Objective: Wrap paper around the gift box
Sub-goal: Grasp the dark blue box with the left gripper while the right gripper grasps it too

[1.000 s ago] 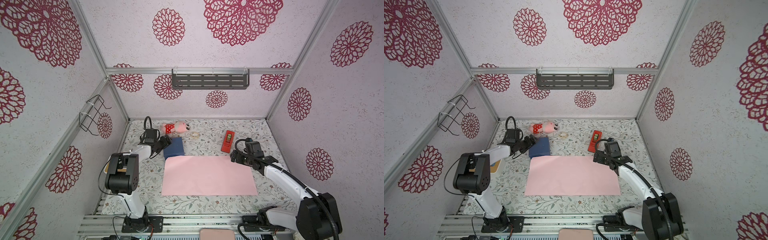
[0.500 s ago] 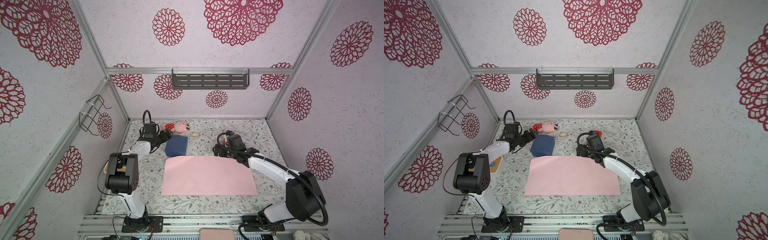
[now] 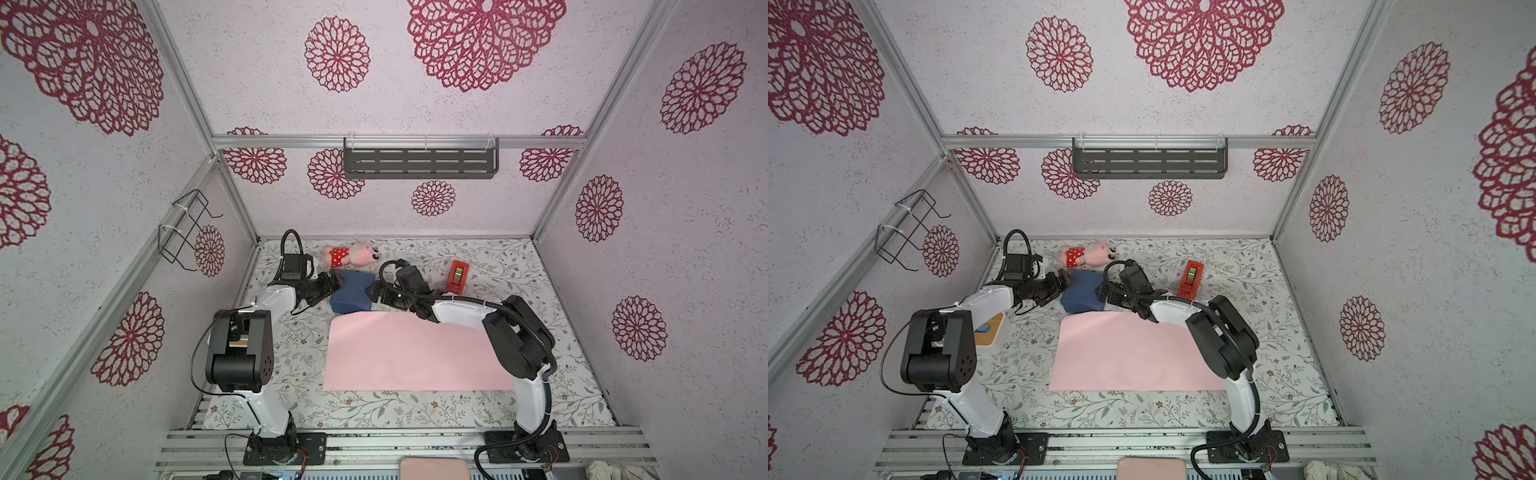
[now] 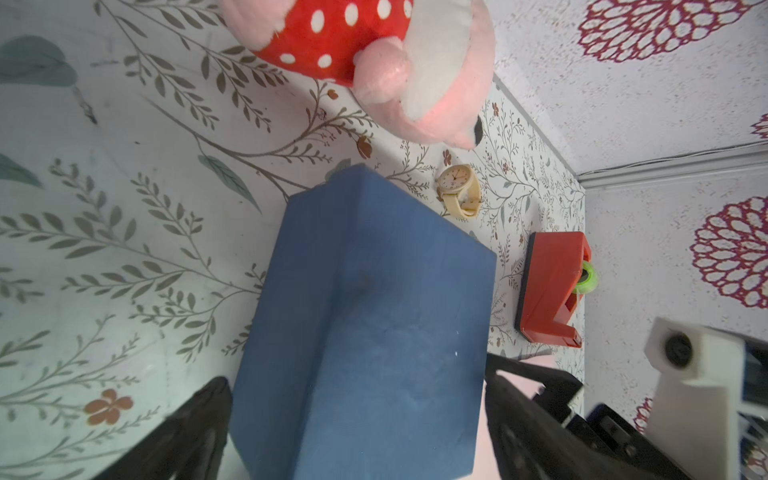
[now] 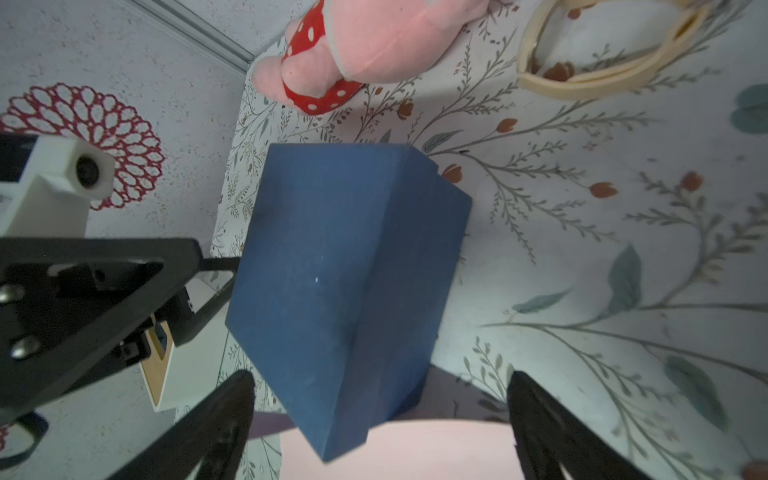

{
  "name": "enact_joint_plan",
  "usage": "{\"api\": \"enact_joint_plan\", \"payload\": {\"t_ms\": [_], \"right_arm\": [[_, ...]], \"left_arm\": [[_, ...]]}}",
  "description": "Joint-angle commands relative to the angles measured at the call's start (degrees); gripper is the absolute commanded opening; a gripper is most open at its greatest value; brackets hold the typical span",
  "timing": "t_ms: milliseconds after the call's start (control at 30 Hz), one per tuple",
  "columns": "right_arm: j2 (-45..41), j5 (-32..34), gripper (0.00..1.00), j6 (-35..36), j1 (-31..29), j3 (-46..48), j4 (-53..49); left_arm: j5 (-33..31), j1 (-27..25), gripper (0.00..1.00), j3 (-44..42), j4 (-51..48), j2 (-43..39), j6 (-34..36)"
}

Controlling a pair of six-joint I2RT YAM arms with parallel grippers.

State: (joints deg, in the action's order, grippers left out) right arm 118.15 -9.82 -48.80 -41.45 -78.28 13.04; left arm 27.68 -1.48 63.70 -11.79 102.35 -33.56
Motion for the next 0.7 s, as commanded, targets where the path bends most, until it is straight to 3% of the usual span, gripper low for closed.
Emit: {"api": "enact_joint_plan", "payload": {"t_ms": [0,400,667], "right_arm": [[2.44,-2.04,0.93,-3.88,-0.55,-4.45,3.83],[8.52,-6.98,0.79,-5.57,-1.18,-10.56,4.05],[7.86,-7.68,0.72,-2.11,-0.75,-15.36,-0.67]], "left_arm": [[1.16,-0.58,0.97,0.72,-0.86,1.88,1.99],[3.52,-3.96,0.86,0.43,5.11,5.62,-0.94],[5.1,-6.72,0.85,5.53,5.24,6.38,-1.86]]}}
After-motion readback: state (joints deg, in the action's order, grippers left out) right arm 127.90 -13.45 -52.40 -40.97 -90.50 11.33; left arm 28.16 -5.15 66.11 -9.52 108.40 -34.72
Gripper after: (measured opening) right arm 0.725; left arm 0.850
